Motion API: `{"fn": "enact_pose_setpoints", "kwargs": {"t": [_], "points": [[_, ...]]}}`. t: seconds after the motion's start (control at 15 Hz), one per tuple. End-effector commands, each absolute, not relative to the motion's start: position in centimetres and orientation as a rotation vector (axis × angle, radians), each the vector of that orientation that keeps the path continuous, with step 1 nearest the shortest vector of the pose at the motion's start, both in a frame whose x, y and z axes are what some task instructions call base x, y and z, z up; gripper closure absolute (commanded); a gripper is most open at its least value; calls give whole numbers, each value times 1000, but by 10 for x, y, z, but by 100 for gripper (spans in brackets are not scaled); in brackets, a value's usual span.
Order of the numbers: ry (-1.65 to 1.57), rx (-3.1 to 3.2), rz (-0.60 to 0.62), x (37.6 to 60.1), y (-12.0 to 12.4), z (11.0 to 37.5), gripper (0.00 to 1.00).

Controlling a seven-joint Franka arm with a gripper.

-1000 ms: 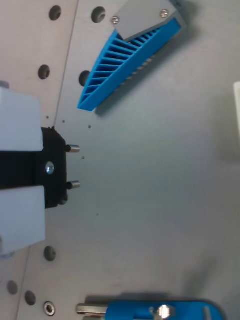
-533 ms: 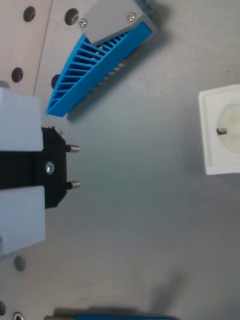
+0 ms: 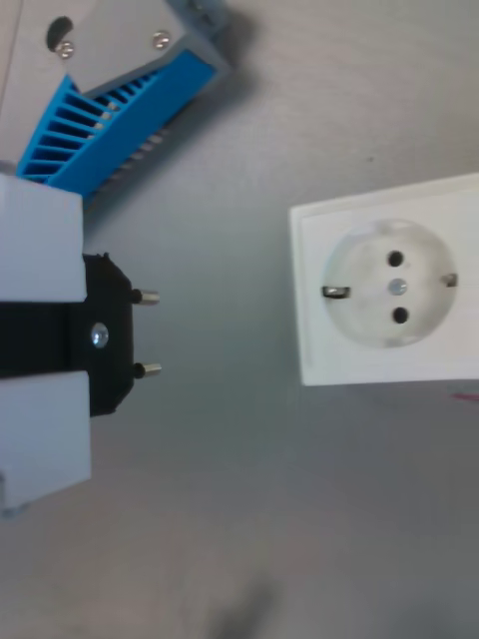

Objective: Move above the white socket

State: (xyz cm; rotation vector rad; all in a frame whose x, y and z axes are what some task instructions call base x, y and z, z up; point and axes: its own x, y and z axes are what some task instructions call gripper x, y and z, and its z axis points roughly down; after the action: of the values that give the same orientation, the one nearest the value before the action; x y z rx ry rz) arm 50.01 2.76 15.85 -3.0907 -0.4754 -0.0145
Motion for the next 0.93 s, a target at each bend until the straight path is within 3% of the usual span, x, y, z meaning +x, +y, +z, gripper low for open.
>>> {"fn": "enact_pose_setpoints", "kwargs": {"t": [0.07,0.93], "points": [[-476,-3060,-16,514,34,147,100],[-485,-3055,-21,538,51,115,100]]}}
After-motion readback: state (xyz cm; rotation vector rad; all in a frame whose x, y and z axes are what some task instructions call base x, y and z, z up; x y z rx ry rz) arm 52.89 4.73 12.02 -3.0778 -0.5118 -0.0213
